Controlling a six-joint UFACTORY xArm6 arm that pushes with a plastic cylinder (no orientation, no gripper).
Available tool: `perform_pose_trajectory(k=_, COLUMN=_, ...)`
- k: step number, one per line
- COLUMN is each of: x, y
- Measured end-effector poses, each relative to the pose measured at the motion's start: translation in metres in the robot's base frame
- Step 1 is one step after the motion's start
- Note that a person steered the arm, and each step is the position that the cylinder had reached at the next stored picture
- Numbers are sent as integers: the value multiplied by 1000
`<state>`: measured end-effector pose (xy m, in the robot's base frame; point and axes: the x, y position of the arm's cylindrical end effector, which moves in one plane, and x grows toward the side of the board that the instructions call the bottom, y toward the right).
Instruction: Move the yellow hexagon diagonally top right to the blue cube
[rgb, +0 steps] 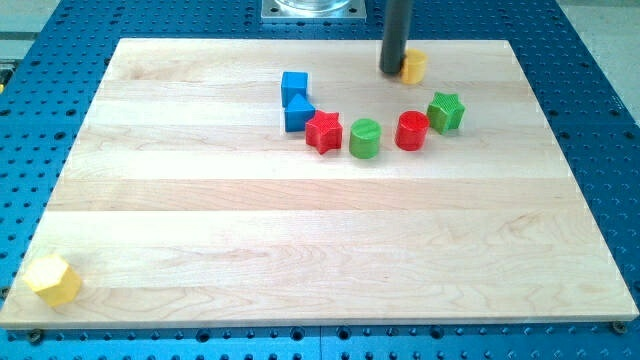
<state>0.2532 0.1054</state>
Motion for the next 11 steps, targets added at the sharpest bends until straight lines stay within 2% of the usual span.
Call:
perform_pose_trajectory(k=1, x=-12, y=-86)
perform_pose_trajectory(k=2, x=-22, y=-208)
perform_pose_trajectory(k=3, x=14, y=-258)
perform_pose_trajectory(k=4, x=75, y=-212)
perform_pose_trajectory(k=5, x=103, y=-189)
perform_pose_trajectory(k=7, x=260, y=-170)
perform_pose_trajectory(k=8, x=304, y=-190)
perform_pose_trajectory(k=9, x=349, y=-257)
perform_pose_trajectory(k=10, x=364, y=-301)
perform_pose_trajectory(k=11, x=336, y=-317)
